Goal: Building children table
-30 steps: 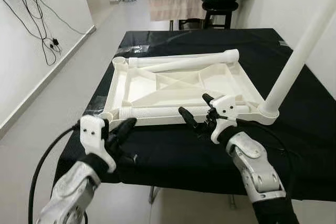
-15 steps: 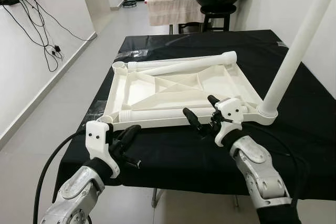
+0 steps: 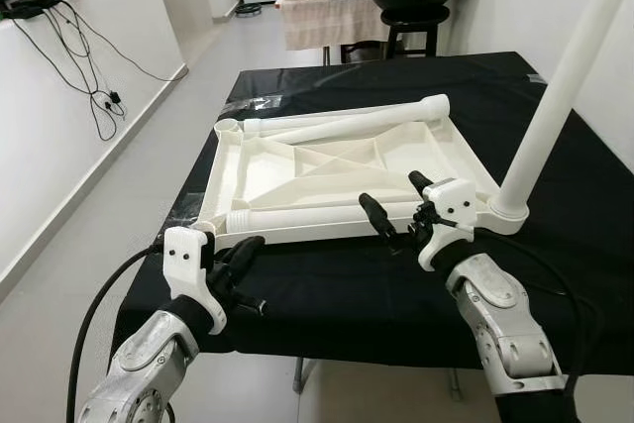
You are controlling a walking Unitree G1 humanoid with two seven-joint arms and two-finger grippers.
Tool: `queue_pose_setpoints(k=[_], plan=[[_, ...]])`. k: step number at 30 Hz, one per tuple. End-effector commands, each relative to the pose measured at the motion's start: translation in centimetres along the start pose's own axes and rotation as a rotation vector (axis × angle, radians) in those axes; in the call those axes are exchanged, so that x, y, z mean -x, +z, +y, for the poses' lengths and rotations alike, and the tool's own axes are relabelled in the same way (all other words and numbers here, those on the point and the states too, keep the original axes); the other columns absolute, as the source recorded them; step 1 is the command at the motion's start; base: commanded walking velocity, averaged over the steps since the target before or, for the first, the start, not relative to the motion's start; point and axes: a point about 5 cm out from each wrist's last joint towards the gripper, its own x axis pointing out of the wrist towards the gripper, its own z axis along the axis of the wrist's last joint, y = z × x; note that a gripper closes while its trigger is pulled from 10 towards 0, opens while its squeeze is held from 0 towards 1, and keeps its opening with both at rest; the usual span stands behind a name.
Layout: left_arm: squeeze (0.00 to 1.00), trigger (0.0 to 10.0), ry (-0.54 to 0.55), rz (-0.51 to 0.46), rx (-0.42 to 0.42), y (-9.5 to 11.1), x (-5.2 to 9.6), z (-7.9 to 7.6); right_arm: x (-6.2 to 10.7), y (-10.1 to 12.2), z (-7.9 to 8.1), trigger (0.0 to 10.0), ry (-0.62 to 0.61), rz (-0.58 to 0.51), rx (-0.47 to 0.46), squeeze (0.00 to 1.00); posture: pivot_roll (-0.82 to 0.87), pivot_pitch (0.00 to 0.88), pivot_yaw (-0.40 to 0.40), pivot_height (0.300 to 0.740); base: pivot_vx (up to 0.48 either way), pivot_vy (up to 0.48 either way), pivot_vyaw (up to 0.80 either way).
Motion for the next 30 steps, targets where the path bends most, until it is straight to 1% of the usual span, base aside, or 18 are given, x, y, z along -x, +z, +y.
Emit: queue_pose_setpoints(k=[1, 2, 4, 6, 7, 8, 10, 11, 12, 13, 15, 16, 17, 20, 21, 24, 27, 30], plan=[[0.0, 10.0, 0.0, -0.013, -0.03, 0.8, 0.3, -0.1, -0.1, 0.3, 1.0, 10.0, 0.012, -0.009, -0.013, 0.0, -0.03, 0.0, 0.078, 0.74, 0.0, 0.0, 0.0], [0.0, 10.0, 0.0, -0.013, -0.03, 0.8, 0.3, -0.1, -0.1, 0.3, 1.0, 10.0, 0.012, -0.009, -0.013, 0.0, -0.03, 0.0, 0.078, 0.74, 0.0, 0.0, 0.0], [0.0, 10.0, -0.004, -0.014, -0.04, 0.8, 0.7, -0.5, 0.5, 0.0, 1.7, 10.0, 0.011, 0.004, -0.03, 0.0, -0.02, 0.0, 0.085, 0.74, 0.0, 0.0, 0.0], [0.0, 10.0, 0.0, -0.011, -0.043, 0.7, 0.9, -0.5, 0.7, -0.1, 2.0, 10.0, 0.011, 0.008, -0.038, 0.0, -0.02, 0.0, 0.085, 0.74, 0.0, 0.0, 0.0], [0.0, 10.0, 0.008, -0.014, -0.019, 0.9, 0.9, -0.5, 1.2, -0.5, 2.6, 10.0, 0.022, 0.033, -0.036, 0.0, -0.03, 0.021, 0.092, 0.74, 0.0, 0.0, 0.0], [0.0, 10.0, 0.009, -0.014, -0.011, 0.9, 0.8, -0.5, 1.5, -0.8, 2.9, 10.0, 0.026, 0.046, -0.037, 0.0, -0.03, 0.045, 0.098, 0.74, 0.0, 0.0, 0.0], [0.0, 10.0, 0.011, -0.011, -0.007, 0.9, 0.7, -0.5, 1.8, -1.0, 3.1, 10.0, 0.028, 0.058, -0.041, 0.0, -0.03, 0.045, 0.098, 0.74, 0.0, 0.0, 0.0], [0.0, 10.0, 0.011, -0.011, -0.007, 0.9, 0.7, -0.5, 1.8, -1.0, 3.1, 10.0, 0.028, 0.058, -0.041, 0.0, -0.03, 0.045, 0.098, 0.74, 0.0, 0.0, 0.0], [0.0, 10.0, 0.035, 0.021, -0.011, 0.1, 0.6, -0.2, 2.0, -1.2, 2.8, 10.0, 0.013, 0.073, -0.029, 0.0, -0.05, 0.059, 0.091, 0.74, 0.0, 0.0, 0.0], [0.0, 10.0, 0.035, 0.021, -0.011, 0.1, 0.6, -0.2, 2.0, -1.2, 2.8, 10.0, 0.013, 0.073, -0.029, 0.0, -0.05, 0.059, 0.091, 0.74, 0.0, 0.0, 0.0], [0.0, 10.0, 0.048, 0.045, -0.013, -0.6, 0.7, -0.4, 2.2, -1.3, 2.7, 10.0, 0.011, 0.086, -0.022, 0.0, -0.05, 0.07, 0.075, 0.74, 0.0, 0.0, 0.0], [0.0, 10.0, 0.052, 0.02, 0.022, -0.3, 0.7, -0.6, 2.2, -1.3, 2.9, 10.0, 0.025, 0.093, -0.013, 0.0, -0.04, 0.077, 0.056, 0.74, 0.0, 0.0, 0.0], [0.0, 10.0, 0.054, 0.002, 0.048, 0.0, 0.6, -0.8, 2.2, -1.4, 3.0, 10.0, 0.034, 0.099, -0.006, 0.0, -0.04, 0.077, 0.056, 0.74, 0.0, 0.0, 0.0], [0.0, 10.0, 0.059, -0.018, 0.018, 0.4, 0.4, -0.7, 2.0, -1.2, 2.7, 10.0, 0.031, 0.095, 0.002, 0.0, -0.05, 0.059, 0.044, 0.74, 0.0, 0.0, 0.0], [0.0, 10.0, 0.063, -0.019, 0.034, 0.3, 0.3, -0.7, 2.0, -1.3, 2.4, 10.0, 0.023, 0.098, -0.011, 0.0, -0.05, 0.061, 0.043, 0.74, 0.0, 0.0, 0.0], [0.0, 10.0, 0.061, -0.017, 0.027, 0.3, 0.2, -0.7, 2.0, -1.3, 2.3, 10.0, 0.025, 0.1, -0.016, 0.0, -0.05, 0.057, 0.045, 0.74, 0.0, 0.0, 0.0], [0.0, 10.0, 0.045, -0.004, -0.01, 0.1, 0.3, -1.1, 2.3, -1.2, 2.3, 10.0, 0.044, 0.1, -0.013, 0.0, -0.05, 0.065, 0.046, 0.74, 0.0, 0.0, 0.0], [0.0, 10.0, 0.045, -0.004, -0.001, 0.0, 0.3, -1.3, 2.5, -1.2, 2.0, 10.0, 0.037, 0.099, -0.015, 0.0, -0.06, 0.067, 0.036, 0.74, 0.0, 0.0, 0.0]])
